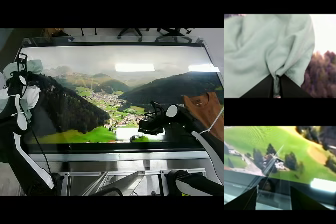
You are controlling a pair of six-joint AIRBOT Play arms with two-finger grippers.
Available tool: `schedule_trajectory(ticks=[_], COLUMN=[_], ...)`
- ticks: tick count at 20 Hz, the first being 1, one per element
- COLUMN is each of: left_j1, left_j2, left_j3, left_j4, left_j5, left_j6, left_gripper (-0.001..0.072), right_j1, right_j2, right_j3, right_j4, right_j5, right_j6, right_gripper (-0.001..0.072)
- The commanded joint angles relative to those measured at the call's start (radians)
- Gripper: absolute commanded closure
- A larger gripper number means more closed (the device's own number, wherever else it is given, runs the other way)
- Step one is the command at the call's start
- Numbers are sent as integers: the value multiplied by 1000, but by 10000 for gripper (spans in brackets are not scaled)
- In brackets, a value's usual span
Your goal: Fold the shirts.
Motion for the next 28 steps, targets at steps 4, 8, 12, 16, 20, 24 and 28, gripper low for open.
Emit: schedule_trajectory(ticks=[4, 8, 12, 16, 20, 24, 28], left_j1=[-108, -237, -398, -569, -691, -644, -513], left_j2=[304, 579, 736, 793, 755, 724, 807], left_j3=[10, 10, -53, -291, -459, -361, -413], left_j4=[-10, -270, -397, -398, -397, -390, -391], left_j5=[-290, -595, -873, -982, -934, -1044, -1193], left_j6=[-193, -263, -386, -438, -438, -438, -423], left_gripper=[694, 694, 694, 694, 688, 9, 9], right_j1=[0, 0, -8, -10, -10, -9, -9], right_j2=[-19, -15, 13, 93, 165, 175, 172], right_j3=[0, 0, 3, 25, 41, 86, 92], right_j4=[17, 17, 17, 17, 18, 35, 61], right_j5=[11, -29, -38, -34, -35, -19, -22], right_j6=[-32, -98, -139, -142, -131, -132, -139], right_gripper=[257, 257, 258, 258, 256, 256, 256])
